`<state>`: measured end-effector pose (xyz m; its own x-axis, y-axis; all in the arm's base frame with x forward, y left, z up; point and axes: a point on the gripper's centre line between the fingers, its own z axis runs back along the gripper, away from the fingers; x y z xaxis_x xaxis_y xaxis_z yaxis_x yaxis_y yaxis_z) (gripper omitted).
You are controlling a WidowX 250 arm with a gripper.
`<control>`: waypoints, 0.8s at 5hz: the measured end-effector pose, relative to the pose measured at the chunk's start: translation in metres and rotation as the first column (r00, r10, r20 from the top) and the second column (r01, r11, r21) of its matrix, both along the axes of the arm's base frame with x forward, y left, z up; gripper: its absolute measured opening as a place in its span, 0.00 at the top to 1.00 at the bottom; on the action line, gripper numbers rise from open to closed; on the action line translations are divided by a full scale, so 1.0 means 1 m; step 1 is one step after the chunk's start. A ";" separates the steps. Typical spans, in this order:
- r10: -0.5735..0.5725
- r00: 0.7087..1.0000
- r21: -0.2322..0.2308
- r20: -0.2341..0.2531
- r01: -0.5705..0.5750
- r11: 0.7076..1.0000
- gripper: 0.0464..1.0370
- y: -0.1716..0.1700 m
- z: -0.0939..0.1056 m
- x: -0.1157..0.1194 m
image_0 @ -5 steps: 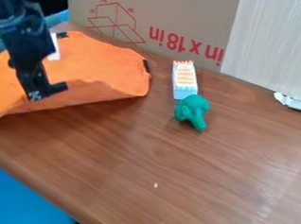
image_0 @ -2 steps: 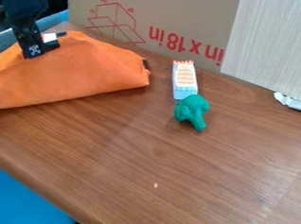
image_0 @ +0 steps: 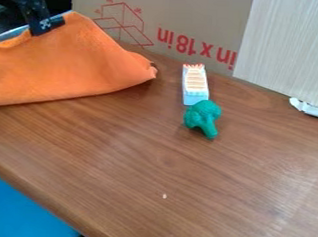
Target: Fold the cloth from the bottom right to the top left
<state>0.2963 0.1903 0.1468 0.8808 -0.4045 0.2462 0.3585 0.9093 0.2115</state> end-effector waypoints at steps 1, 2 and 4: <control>0.052 0.999 0.030 0.016 -0.052 0.998 0.99 0.020 0.000 0.020; 0.075 0.997 0.056 0.021 -0.076 0.996 0.99 0.037 -0.005 0.036; 0.082 0.996 0.082 0.024 -0.083 0.993 0.99 0.058 -0.014 0.061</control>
